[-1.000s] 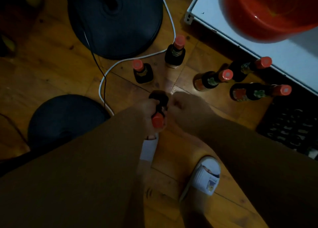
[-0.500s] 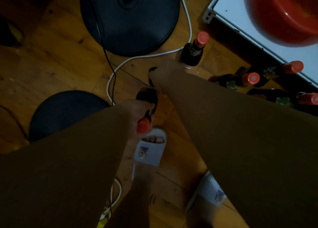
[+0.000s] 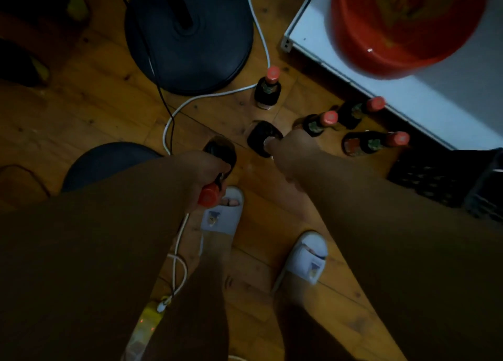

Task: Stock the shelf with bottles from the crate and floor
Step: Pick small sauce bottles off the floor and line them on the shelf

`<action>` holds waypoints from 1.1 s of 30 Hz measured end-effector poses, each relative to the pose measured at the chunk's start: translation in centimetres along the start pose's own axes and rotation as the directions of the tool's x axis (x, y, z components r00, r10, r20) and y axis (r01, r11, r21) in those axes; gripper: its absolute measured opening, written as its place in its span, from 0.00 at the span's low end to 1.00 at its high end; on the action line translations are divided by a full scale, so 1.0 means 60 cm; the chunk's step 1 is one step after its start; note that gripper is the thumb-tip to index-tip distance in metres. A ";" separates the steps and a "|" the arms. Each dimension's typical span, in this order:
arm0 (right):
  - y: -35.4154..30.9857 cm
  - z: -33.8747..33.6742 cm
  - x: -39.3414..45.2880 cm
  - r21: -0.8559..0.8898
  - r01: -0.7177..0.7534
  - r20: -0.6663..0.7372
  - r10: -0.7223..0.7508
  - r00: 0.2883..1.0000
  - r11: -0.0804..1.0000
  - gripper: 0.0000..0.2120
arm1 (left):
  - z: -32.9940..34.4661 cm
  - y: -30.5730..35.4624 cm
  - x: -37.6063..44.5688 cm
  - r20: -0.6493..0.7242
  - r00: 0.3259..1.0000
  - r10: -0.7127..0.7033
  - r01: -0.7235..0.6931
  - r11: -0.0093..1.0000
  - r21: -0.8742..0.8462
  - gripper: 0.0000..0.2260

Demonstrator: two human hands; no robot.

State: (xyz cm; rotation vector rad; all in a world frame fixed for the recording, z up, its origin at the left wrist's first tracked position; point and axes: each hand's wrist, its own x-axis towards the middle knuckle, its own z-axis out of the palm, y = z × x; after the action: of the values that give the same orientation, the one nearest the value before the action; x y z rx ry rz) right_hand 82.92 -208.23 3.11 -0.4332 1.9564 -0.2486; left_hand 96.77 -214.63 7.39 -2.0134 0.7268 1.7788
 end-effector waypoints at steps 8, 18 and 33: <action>-0.026 -0.196 -0.310 0.118 0.145 -0.143 -0.127 0.981 0.982 0.17 | 0.028 0.001 -0.335 0.049 0.983 0.179 -0.182 0.981 0.072 0.10; -0.050 -0.437 -0.704 0.182 0.262 -0.483 -0.146 0.863 0.948 0.14 | 0.060 0.019 -0.745 0.119 0.848 0.517 -0.528 0.799 0.288 0.12; 0.053 -0.536 -0.959 0.626 0.334 -0.685 0.292 0.668 0.705 0.17 | 0.194 0.050 -0.943 0.565 0.742 0.362 -0.570 0.783 0.247 0.01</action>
State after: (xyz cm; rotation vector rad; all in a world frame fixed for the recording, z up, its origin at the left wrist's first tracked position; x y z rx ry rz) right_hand 74.17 -182.51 63.27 0.2440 2.4199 -1.3660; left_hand 81.32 -202.29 61.77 -1.0729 1.3915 2.0659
